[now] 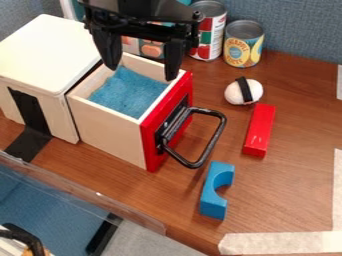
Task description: Put the blue object in the drawer
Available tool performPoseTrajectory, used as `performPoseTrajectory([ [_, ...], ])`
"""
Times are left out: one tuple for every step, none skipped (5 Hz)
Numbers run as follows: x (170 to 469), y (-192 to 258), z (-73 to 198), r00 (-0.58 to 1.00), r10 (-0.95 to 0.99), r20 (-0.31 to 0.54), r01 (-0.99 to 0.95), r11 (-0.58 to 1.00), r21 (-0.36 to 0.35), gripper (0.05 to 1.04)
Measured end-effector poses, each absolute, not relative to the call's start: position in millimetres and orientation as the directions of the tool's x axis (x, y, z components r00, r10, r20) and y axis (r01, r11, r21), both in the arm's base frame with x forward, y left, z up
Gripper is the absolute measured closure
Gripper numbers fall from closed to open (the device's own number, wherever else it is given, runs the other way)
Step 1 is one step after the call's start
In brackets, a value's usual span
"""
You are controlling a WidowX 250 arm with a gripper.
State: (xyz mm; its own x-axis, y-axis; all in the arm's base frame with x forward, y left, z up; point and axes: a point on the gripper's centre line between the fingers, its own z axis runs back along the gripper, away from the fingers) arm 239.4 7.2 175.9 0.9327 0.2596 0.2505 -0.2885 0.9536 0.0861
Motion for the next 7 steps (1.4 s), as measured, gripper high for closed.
performPoseTrajectory([
  [237.8,6.7,171.0,0.936,0.263,0.234,-0.290,0.953,0.090,0.082],
  [236.5,-0.8,165.4,0.940,0.246,0.236,-0.273,0.958,0.091,0.082],
  [232.4,-9.4,162.5,0.943,0.228,0.242,-0.254,0.963,0.083,0.082],
  [224.1,-19.4,153.5,0.947,0.200,0.251,-0.228,0.970,0.088,0.082],
  [215.3,-29.1,136.6,0.955,0.135,0.262,-0.168,0.980,0.106,0.082],
  [211.8,-30.9,125.6,0.948,0.130,0.291,-0.168,0.980,0.108,0.082],
  [210.0,-33.1,112.2,0.940,0.142,0.310,-0.175,0.981,0.081,0.082],
])
